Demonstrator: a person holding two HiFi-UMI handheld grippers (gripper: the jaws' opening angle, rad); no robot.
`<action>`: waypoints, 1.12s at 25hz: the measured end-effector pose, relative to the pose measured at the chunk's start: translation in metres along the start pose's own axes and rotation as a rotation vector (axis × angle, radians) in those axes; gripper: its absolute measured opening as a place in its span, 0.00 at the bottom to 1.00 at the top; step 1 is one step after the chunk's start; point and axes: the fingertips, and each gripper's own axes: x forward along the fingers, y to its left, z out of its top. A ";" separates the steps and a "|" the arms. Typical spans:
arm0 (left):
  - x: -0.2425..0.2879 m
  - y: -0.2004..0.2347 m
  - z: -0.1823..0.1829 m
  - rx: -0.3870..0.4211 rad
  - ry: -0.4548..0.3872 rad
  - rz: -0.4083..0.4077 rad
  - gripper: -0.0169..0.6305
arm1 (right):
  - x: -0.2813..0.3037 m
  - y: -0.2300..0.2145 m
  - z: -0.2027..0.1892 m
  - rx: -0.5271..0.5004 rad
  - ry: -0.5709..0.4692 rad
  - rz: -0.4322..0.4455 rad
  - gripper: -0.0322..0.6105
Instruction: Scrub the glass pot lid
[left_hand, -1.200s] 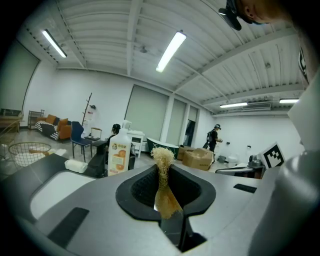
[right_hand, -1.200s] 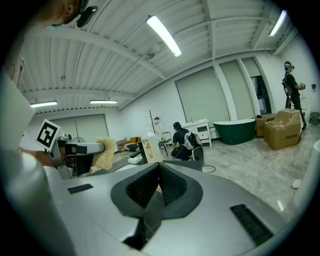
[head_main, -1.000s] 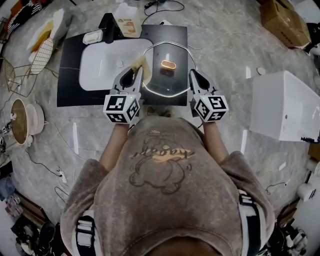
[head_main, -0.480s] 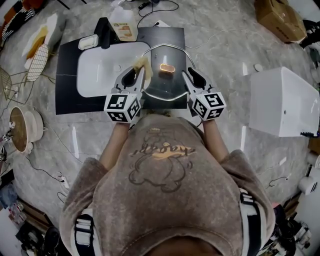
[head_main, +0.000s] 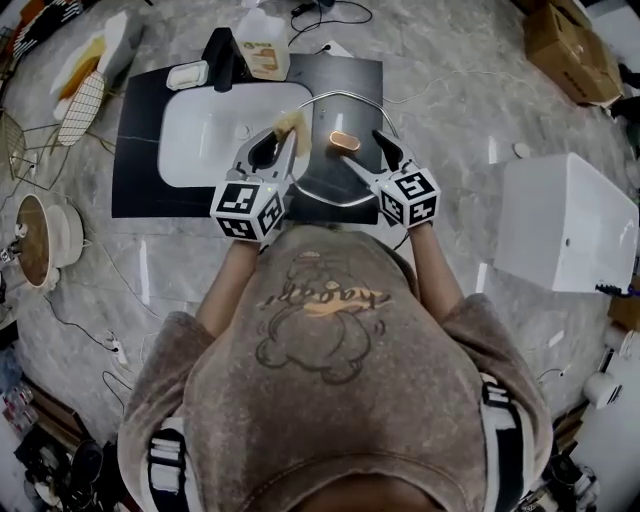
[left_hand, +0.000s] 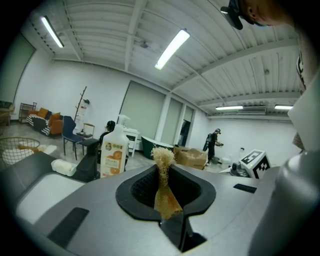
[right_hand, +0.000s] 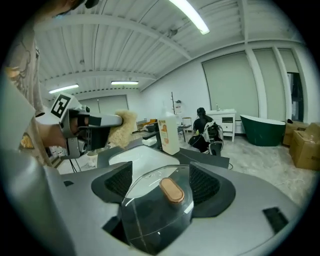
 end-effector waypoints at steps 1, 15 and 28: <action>0.000 0.002 0.001 0.001 -0.002 0.004 0.13 | 0.006 -0.001 -0.004 -0.013 0.014 0.009 0.58; -0.011 0.020 -0.006 -0.005 0.011 0.079 0.13 | 0.077 -0.012 -0.056 -0.169 0.171 0.118 0.53; -0.013 0.034 -0.009 -0.014 0.027 0.106 0.13 | 0.093 -0.014 -0.082 -0.288 0.274 0.136 0.36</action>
